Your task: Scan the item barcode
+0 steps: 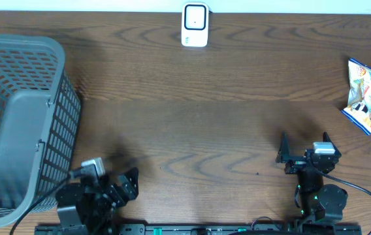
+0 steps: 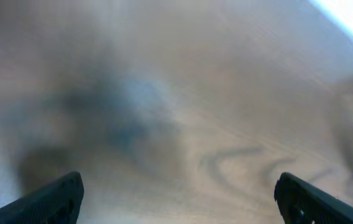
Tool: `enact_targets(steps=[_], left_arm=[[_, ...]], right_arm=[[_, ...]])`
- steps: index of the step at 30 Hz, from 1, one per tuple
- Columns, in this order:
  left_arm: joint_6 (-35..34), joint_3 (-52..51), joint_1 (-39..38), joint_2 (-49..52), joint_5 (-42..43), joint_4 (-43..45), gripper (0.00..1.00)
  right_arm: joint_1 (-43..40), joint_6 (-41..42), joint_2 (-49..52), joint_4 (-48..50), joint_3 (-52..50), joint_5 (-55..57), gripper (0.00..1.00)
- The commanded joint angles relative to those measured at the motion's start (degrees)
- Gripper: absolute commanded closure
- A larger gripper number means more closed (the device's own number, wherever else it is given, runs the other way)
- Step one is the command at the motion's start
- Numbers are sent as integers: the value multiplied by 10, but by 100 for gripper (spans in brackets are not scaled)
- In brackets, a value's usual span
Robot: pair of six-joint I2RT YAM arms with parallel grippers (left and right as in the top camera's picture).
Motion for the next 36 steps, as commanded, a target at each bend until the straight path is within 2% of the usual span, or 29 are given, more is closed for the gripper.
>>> enact_targets(steps=[1,6,18,24,26,29,36], left_arm=[[-2,0,-23,-13,-4,82,1],[95,-16,-57,-19,-42,241,1],[95,-143,-68,-19,-127,553,1],[97,-182,-68,-19,-191,550,2],[108,-188,-68,-20,-200,520,2],[123,-188,-68,-20,-203,464,2],[146,-188,-68,-19,-198,466,2]], right_arm=[[-4,-3,-4,-3,-1,9,1],[-4,-3,-4,-3,-1,9,1],[-4,-3,-4,-3,-1,9,1],[-4,-3,-4,-3,-1,9,1],[-4,-3,-4,-3,-1,9,1],[-4,-3,-4,-3,-1,9,1],[-4,-3,-4,-3,-1,9,1]])
